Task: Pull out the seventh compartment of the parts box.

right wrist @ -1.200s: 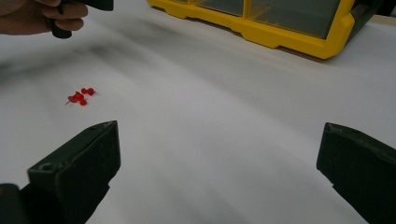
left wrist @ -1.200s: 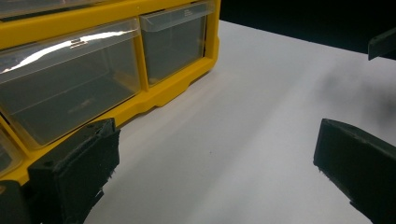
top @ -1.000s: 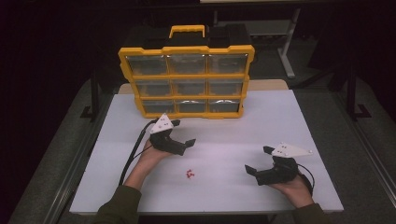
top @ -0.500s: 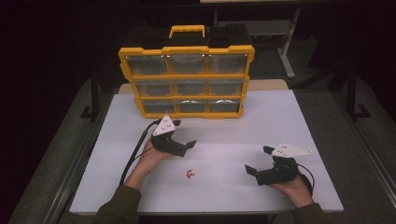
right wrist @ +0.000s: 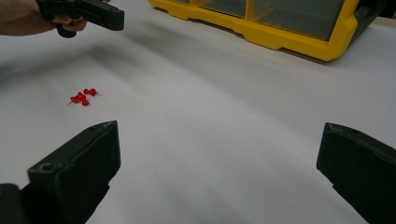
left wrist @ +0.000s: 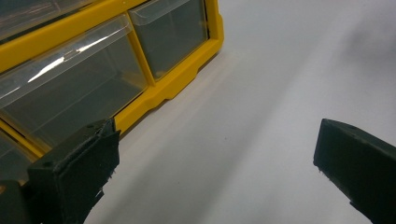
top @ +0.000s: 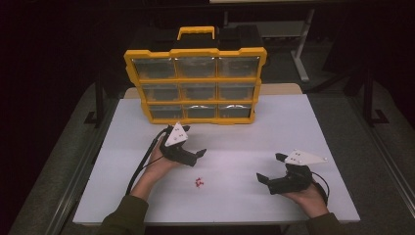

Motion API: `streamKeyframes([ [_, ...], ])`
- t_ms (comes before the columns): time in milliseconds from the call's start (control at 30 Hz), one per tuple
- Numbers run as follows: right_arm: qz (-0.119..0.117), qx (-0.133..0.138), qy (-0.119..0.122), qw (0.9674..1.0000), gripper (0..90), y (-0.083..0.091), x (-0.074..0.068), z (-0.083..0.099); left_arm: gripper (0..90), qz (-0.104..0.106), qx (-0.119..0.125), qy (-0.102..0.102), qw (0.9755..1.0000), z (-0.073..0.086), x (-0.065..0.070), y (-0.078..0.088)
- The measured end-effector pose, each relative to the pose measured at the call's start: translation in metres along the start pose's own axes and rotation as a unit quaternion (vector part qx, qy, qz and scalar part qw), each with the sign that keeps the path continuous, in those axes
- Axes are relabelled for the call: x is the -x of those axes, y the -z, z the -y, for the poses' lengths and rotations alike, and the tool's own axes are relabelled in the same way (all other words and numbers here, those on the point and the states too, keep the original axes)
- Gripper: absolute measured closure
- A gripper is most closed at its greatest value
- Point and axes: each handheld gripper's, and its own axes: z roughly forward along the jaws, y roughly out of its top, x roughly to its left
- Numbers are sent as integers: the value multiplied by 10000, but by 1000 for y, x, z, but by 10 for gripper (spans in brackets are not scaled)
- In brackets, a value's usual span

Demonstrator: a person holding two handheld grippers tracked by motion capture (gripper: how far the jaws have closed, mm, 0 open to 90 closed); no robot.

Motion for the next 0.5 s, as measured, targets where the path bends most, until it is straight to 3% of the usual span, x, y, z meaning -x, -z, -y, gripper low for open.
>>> streamKeyframes([
  [267, -1, 0, -6, 10000, 0, 0, 0, 0, 0, -107, -107, -277, 9995, -1, 3, -2],
  [500, -3, 0, -2, 10000, 0, 0, 0, 0, 0, -160, -161, -394, 9990, 0, 6, -4],
])
